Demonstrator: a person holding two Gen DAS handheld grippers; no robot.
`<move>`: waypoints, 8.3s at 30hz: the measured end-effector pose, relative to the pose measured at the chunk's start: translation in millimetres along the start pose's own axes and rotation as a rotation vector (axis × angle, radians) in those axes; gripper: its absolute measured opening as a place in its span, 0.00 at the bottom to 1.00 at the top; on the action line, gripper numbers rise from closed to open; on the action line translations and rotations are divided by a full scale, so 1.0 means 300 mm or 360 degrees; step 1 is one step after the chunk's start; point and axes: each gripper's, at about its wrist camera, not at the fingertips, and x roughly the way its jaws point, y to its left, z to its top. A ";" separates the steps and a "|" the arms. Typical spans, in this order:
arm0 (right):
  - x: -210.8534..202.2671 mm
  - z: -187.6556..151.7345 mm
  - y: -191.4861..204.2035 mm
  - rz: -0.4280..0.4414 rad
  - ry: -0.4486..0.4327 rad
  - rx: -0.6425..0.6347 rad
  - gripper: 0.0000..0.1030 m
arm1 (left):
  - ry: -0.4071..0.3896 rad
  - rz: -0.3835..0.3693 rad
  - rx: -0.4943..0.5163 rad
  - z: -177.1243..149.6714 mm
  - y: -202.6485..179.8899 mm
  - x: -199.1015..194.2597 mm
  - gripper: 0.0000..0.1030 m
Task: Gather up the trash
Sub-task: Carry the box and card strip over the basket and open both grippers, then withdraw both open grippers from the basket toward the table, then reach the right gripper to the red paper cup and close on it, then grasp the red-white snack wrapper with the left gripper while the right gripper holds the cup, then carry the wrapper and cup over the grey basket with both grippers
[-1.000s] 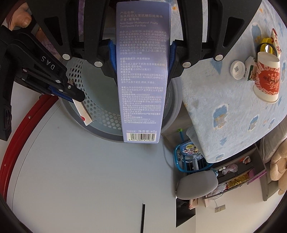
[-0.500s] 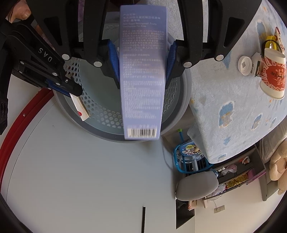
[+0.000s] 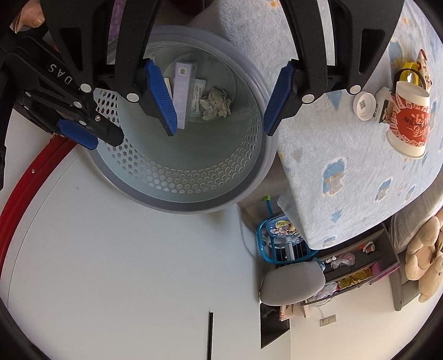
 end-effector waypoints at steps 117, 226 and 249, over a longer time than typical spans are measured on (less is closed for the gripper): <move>0.165 -0.041 1.099 0.0366 0.0270 -0.0661 0.93 | -0.0099 0.0659 -0.0865 -0.480 1.082 -0.404 0.71; -0.123 -0.117 0.447 0.0157 0.0186 -0.0136 0.62 | -0.0189 0.0114 -0.0372 -0.202 0.564 -0.399 0.38; -0.076 -0.029 0.029 -0.0098 0.0119 0.0087 0.62 | 0.0018 -0.0086 -0.0018 -0.026 0.093 -0.034 0.38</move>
